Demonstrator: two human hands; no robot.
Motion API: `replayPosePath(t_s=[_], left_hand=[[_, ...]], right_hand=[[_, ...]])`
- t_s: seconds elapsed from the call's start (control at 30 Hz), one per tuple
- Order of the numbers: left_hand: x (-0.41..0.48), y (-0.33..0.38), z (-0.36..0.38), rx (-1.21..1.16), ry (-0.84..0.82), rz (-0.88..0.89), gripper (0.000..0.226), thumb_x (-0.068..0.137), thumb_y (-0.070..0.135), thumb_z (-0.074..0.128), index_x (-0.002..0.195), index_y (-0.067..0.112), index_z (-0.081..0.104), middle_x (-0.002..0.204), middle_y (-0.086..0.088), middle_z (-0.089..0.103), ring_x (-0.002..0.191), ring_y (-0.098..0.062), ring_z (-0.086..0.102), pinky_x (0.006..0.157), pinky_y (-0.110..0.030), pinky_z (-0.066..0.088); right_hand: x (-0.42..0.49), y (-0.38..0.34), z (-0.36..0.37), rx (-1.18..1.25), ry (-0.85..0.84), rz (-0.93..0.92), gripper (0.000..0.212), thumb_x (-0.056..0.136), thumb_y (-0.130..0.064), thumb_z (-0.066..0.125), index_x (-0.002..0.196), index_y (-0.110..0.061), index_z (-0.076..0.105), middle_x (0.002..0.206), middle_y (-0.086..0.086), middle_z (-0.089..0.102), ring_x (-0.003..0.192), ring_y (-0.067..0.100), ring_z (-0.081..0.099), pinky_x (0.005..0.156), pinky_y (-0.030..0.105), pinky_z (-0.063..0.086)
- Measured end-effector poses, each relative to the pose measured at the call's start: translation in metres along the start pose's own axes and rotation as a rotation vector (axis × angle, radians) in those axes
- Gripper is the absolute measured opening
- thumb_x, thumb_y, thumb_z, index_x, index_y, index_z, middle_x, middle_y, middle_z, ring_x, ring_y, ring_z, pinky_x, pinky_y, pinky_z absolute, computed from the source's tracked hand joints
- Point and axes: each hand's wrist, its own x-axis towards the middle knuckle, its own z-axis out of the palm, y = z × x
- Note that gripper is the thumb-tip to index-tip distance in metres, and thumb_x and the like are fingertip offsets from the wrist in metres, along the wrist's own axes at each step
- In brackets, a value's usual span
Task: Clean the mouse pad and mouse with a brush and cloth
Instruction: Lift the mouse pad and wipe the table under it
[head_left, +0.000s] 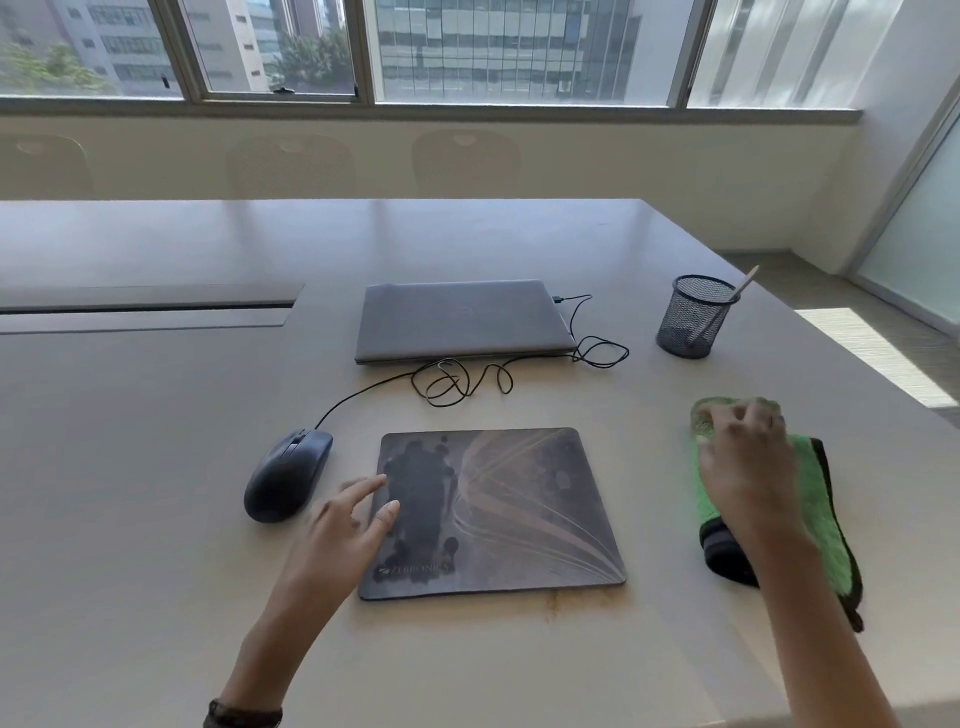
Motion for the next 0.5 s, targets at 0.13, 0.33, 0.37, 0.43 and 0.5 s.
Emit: replayPosePath(t_s=[0.13, 0.33, 0.37, 0.43, 0.5], left_hand=[[0.001, 0.005, 0.002, 0.121, 0.07, 0.008, 0.039, 0.089, 0.029, 0.058, 0.125, 0.014, 0.058, 0.12, -0.005, 0.064, 0.108, -0.022, 0.061, 0.086, -0.031, 0.045], [0.007, 0.006, -0.002, -0.03, 0.074, -0.083, 0.03, 0.088, 0.027, 0.061, 0.115, 0.017, 0.065, 0.093, 0.004, 0.07, 0.086, -0.005, 0.063, 0.071, -0.02, 0.044], [0.007, 0.006, -0.003, -0.084, 0.07, -0.104, 0.027, 0.087, 0.026, 0.062, 0.113, 0.017, 0.066, 0.088, 0.007, 0.069, 0.08, 0.0, 0.061, 0.068, -0.016, 0.042], [0.009, 0.005, -0.003, -0.193, 0.067, -0.141, 0.024, 0.087, 0.024, 0.063, 0.11, 0.017, 0.068, 0.085, 0.008, 0.069, 0.077, 0.002, 0.06, 0.066, -0.014, 0.042], [0.01, 0.003, -0.004, -0.286, 0.065, -0.166, 0.023, 0.087, 0.02, 0.063, 0.109, 0.016, 0.068, 0.087, 0.007, 0.07, 0.079, 0.0, 0.061, 0.068, -0.019, 0.044]], right_hand=[[-0.012, -0.027, 0.007, 0.346, -0.23, -0.13, 0.021, 0.088, -0.01, 0.055, 0.107, -0.01, 0.065, 0.101, 0.012, 0.065, 0.082, 0.022, 0.06, 0.077, 0.031, 0.047], [-0.025, -0.049, 0.02, 0.456, -0.356, -0.078, 0.017, 0.089, -0.017, 0.056, 0.098, -0.014, 0.07, 0.093, 0.006, 0.071, 0.08, 0.016, 0.061, 0.078, 0.025, 0.046], [-0.027, -0.051, 0.022, 0.476, -0.368, -0.063, 0.017, 0.089, -0.017, 0.056, 0.096, -0.014, 0.071, 0.092, 0.006, 0.071, 0.078, 0.015, 0.06, 0.078, 0.025, 0.046], [-0.028, -0.052, 0.024, 0.516, -0.395, -0.042, 0.016, 0.088, -0.016, 0.057, 0.094, -0.016, 0.071, 0.088, 0.005, 0.069, 0.078, 0.014, 0.06, 0.08, 0.025, 0.047], [-0.028, -0.052, 0.026, 0.55, -0.41, -0.022, 0.015, 0.087, -0.016, 0.058, 0.092, -0.017, 0.072, 0.084, 0.003, 0.068, 0.078, 0.013, 0.06, 0.079, 0.024, 0.046]])
